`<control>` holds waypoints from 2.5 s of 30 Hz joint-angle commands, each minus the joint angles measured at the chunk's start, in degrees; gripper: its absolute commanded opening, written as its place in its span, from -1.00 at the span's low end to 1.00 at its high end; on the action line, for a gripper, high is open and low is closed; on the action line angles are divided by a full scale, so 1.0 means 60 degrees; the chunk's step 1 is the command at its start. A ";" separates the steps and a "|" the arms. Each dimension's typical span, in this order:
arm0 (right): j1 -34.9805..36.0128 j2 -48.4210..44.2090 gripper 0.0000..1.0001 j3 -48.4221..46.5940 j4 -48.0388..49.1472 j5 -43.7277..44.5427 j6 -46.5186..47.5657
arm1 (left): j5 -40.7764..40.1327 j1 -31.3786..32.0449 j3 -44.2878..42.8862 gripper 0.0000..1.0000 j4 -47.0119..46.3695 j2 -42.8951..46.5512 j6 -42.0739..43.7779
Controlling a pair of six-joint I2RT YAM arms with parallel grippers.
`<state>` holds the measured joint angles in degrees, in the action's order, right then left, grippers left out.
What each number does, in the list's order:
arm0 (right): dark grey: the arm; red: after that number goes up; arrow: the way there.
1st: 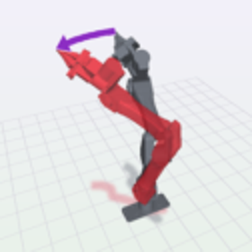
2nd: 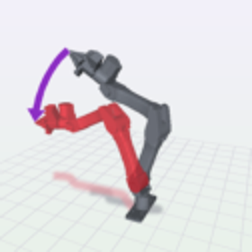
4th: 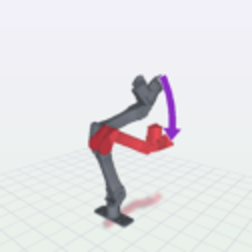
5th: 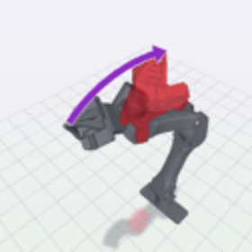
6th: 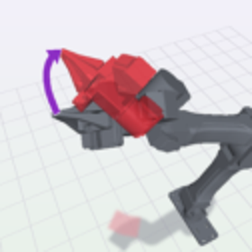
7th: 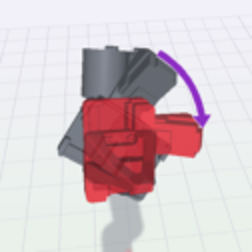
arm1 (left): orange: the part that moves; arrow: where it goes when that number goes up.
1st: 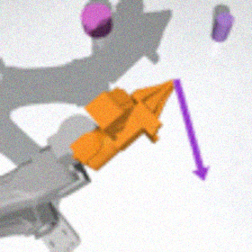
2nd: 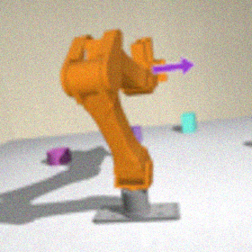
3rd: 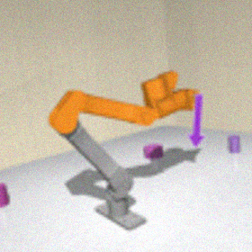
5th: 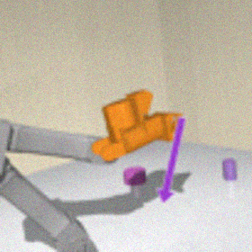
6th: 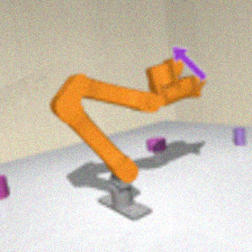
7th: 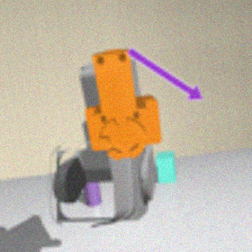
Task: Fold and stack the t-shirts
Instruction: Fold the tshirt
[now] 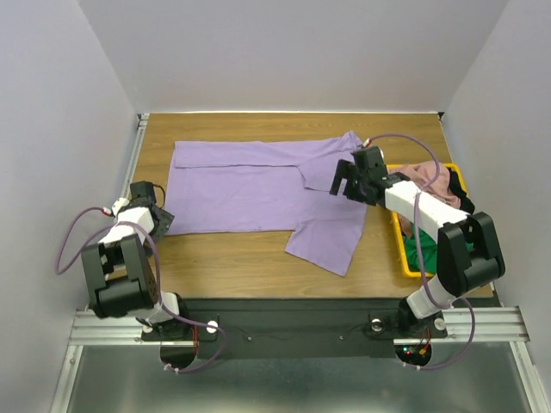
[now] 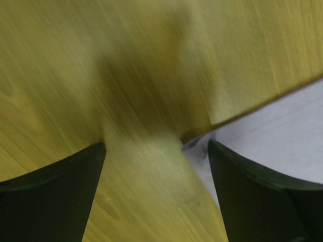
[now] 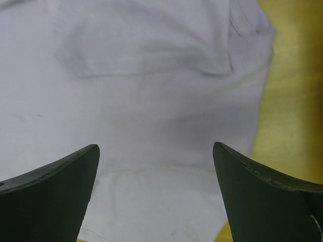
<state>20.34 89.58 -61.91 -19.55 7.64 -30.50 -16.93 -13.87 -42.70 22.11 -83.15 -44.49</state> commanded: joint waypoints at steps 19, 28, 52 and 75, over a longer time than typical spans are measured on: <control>0.0725 -0.2625 1.00 0.2598 0.0197 -0.0204 -0.0804 | 0.2104 -0.0106 0.0641 -0.25 -0.2498 -0.0306 0.0222; 0.4122 -0.2156 0.99 0.2247 -0.2334 0.1920 -0.1522 | 0.1971 -0.0106 0.0759 -1.00 -0.2454 0.0470 0.0296; 0.5707 0.0100 -0.50 0.2335 -0.3407 0.3560 -0.3340 | 0.2337 -0.0106 0.0701 -1.00 -0.2732 0.1129 0.0516; 0.2647 0.0537 -0.99 -0.1794 -0.2089 0.4338 -0.0308 | 0.4227 -0.0076 -0.1128 -1.00 -0.3553 0.0194 0.0369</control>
<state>38.79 90.08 -66.63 -35.86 32.49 -37.30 5.74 -14.61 -44.58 3.16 -79.20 -42.46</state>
